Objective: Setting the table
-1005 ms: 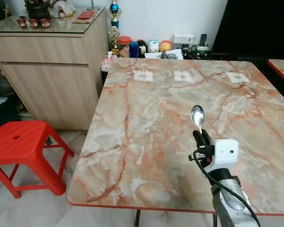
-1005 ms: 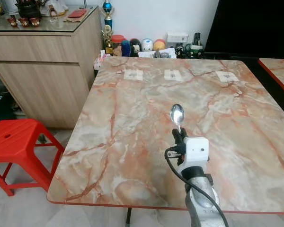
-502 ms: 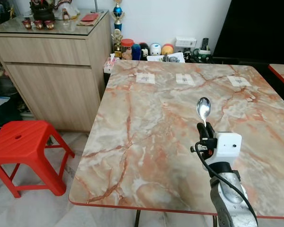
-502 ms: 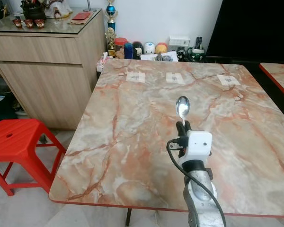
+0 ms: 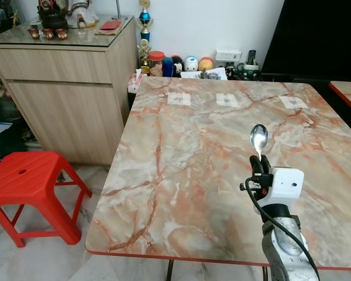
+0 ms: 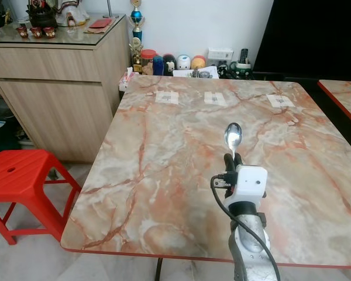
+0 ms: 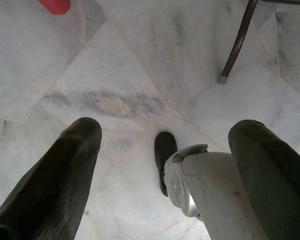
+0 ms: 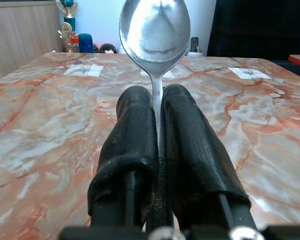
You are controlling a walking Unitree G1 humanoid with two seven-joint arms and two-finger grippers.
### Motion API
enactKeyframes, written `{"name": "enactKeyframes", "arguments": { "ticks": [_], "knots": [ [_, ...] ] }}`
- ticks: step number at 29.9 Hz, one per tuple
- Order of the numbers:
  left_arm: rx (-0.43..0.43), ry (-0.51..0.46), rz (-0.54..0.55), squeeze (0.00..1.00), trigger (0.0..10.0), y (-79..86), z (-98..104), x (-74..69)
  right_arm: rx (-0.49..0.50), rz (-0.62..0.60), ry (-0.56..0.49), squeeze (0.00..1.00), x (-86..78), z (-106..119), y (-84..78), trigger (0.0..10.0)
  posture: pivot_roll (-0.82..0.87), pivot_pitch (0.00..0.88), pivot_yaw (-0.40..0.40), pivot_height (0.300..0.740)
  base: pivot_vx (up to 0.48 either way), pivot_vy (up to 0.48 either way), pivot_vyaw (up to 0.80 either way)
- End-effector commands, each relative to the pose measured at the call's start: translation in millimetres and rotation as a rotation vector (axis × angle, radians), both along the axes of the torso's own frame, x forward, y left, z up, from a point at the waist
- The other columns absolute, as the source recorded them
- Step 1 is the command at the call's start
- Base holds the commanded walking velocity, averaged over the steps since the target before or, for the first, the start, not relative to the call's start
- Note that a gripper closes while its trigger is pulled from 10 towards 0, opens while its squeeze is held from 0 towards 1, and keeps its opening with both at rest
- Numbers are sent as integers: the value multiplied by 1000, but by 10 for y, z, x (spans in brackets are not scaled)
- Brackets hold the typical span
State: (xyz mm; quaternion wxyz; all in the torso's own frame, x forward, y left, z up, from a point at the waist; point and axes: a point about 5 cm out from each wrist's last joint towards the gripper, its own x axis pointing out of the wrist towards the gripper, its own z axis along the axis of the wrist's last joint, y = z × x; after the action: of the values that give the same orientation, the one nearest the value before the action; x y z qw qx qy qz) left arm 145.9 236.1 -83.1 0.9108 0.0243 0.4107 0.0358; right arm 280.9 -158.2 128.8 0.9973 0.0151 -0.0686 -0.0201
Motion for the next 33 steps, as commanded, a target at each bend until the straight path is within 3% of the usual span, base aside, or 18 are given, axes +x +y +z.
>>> {"name": "enactKeyframes", "arguments": {
  "ticks": [1,33],
  "knots": [
    [2,27,-7,0,10000,-6,-28,-60,-2,-4,-4,0,-6,-7,-3,10000,10,0,-40,740,0,-285,0],
    [-21,35,-10,0,10000,-71,-63,-126,-11,13,-37,0,15,61,14,10000,-4,0,-47,740,0,-425,0]
  ]
}}
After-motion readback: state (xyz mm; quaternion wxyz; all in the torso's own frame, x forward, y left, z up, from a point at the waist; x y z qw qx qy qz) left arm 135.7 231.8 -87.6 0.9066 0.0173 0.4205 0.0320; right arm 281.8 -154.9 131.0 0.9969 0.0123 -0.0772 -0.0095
